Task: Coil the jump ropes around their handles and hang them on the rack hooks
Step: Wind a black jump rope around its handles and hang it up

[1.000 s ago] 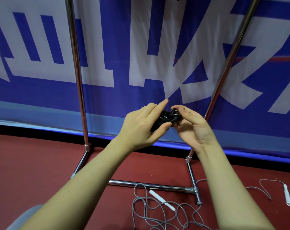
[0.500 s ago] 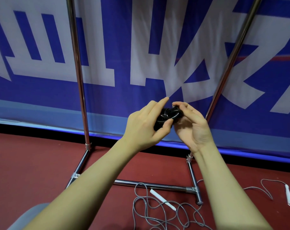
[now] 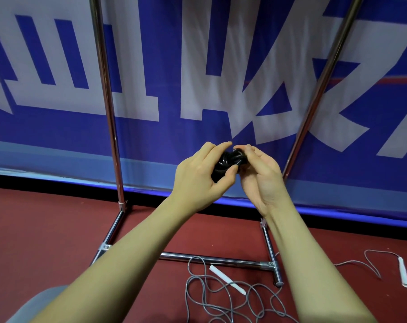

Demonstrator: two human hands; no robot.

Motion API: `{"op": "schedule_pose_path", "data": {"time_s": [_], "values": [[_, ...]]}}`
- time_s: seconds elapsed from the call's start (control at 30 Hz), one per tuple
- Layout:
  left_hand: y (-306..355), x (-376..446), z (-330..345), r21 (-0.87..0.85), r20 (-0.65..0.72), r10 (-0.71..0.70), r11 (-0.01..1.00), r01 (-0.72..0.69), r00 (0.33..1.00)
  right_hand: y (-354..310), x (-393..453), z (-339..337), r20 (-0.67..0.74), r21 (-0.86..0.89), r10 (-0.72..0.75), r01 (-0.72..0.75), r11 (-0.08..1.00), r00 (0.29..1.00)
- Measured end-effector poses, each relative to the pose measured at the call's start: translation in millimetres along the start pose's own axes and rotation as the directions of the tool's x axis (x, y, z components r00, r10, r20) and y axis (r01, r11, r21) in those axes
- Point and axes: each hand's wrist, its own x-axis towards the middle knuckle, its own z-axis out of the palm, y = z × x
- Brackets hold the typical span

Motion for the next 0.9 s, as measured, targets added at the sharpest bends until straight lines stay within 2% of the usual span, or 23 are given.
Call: {"op": "schedule_pose_path", "data": {"time_s": [0.07,0.17,0.37,0.47,0.57,0.67,0.8,0.9], "values": [[4.2,1.1,-0.6,-0.035,-0.008,-0.048,0.998,0.048,0.999,0.2,-0.3,-2.4,0.09,0.061,-0.019,0.014,0.998,0.996],[6.5,2.9,-2.5,-0.05,-0.008,-0.048,0.998,0.048,0.999,-0.8,2.0,-5.8,0.165,0.081,-0.009,-0.005,0.997,0.986],[7.3,5.2,-6.3,0.009,-0.006,-0.038,0.999,0.039,0.999,-3.1,2.4,3.2,0.098,0.052,-0.099,0.094,0.994,0.99],[8.0,5.1,-5.5,0.029,-0.005,-0.042,0.999,0.042,0.999,-0.6,3.1,3.1,0.022,-0.089,-0.182,0.183,0.979,0.983],[8.4,5.3,-3.6,0.048,-0.002,-0.045,0.998,0.045,0.999,2.2,3.4,4.1,0.007,-0.287,-0.307,0.296,0.911,0.952],[8.2,7.0,-4.3,0.049,-0.012,-0.065,0.997,0.065,0.998,-0.2,1.7,5.3,0.0,-0.338,-0.338,0.319,0.886,0.941],[8.2,6.0,-3.8,0.042,-0.005,-0.036,0.998,0.036,0.999,-0.1,1.4,5.4,-0.021,-0.297,-0.33,0.309,0.903,0.944],[10.1,5.9,-3.8,0.026,-0.037,-0.074,0.997,0.075,0.997,-2.2,0.6,3.4,0.039,-0.123,-0.229,0.232,0.965,0.973]]}}
